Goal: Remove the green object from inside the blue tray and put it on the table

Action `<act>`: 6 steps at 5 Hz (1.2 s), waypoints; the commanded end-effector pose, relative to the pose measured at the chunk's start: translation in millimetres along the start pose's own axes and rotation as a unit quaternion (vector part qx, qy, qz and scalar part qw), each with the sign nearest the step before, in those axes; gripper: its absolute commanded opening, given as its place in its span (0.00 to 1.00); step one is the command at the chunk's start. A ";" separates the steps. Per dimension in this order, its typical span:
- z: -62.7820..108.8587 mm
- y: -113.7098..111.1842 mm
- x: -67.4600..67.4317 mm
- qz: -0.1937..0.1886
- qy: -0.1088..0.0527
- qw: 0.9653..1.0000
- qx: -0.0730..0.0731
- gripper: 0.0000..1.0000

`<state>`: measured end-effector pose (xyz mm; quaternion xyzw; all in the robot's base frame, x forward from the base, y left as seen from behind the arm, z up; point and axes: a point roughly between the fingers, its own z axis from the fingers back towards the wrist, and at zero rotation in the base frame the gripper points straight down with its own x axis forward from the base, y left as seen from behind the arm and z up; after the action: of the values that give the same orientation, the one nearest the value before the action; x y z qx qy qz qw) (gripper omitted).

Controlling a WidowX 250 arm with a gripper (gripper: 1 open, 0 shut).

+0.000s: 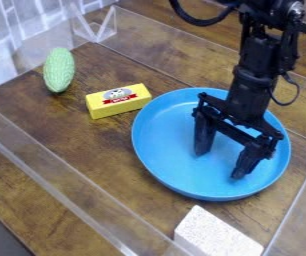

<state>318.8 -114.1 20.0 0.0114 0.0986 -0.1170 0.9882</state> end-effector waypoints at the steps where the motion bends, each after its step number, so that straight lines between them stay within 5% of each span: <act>1: 5.9 12.7 3.0 0.002 -0.016 1.000 0.001 1.00; 4: 9.0 29.7 4.5 -0.011 -0.032 0.999 0.012 1.00; 6: 26.0 30.1 8.8 -0.025 -0.044 0.999 0.021 1.00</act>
<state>329.0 -92.7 24.8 0.0284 0.0833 -0.1479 0.9851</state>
